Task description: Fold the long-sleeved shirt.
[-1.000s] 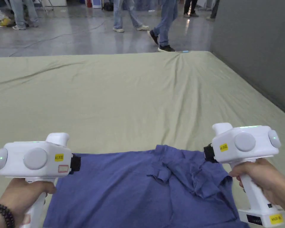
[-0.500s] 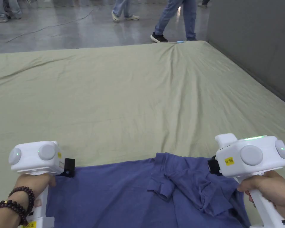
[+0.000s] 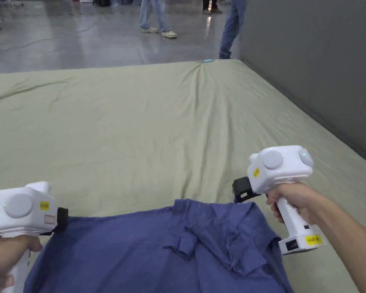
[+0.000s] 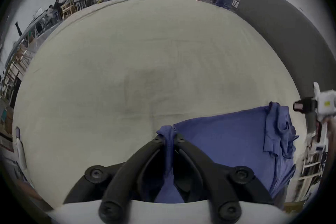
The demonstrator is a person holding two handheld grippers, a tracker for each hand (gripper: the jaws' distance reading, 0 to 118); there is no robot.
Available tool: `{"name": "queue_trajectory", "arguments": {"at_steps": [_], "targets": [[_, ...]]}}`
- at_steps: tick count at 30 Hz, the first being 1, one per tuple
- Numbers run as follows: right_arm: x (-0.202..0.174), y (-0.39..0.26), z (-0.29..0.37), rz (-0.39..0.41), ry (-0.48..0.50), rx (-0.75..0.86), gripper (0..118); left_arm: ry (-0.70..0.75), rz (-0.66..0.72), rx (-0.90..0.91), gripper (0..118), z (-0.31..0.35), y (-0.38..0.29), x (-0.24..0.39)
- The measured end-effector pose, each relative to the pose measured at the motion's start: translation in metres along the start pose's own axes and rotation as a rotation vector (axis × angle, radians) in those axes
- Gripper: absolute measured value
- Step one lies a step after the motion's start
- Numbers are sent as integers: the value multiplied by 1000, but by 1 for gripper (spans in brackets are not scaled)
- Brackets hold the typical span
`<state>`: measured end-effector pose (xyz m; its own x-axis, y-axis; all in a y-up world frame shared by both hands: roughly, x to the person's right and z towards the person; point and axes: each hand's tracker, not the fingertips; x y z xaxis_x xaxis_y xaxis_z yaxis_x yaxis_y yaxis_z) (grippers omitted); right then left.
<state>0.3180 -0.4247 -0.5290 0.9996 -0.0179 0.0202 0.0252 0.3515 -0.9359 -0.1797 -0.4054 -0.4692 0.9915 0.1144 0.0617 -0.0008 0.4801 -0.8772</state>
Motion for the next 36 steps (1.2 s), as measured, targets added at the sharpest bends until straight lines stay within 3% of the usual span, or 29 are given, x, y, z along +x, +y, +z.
{"name": "queue_trajectory", "arguments": {"at_steps": [7,10,12,15,16,18,22,30,36], "targets": [[-5,12,-41,-27,-11,-113,88,3,-14,-4,0,5,-3,-2],[-10,5,-48,-50,17,-137,68,11,-16,5,0,4,-3,-4],[-16,3,-42,-47,-5,-126,64,11,-15,15,0,3,-3,-4],[-27,-1,-33,-17,36,-115,15,3,0,13,0,-2,-5,-3],[-29,0,-32,16,48,-120,3,-2,3,9,0,-4,-5,-2],[-33,-1,-30,46,7,-107,3,-5,9,4,0,-4,-7,0],[-24,-4,-6,-7,56,-45,3,-19,10,32,0,18,-10,-2],[-18,-28,93,79,102,123,3,-46,33,134,0,100,-30,-18],[-25,-92,147,139,118,198,3,-69,25,163,0,152,-77,-29]]}}
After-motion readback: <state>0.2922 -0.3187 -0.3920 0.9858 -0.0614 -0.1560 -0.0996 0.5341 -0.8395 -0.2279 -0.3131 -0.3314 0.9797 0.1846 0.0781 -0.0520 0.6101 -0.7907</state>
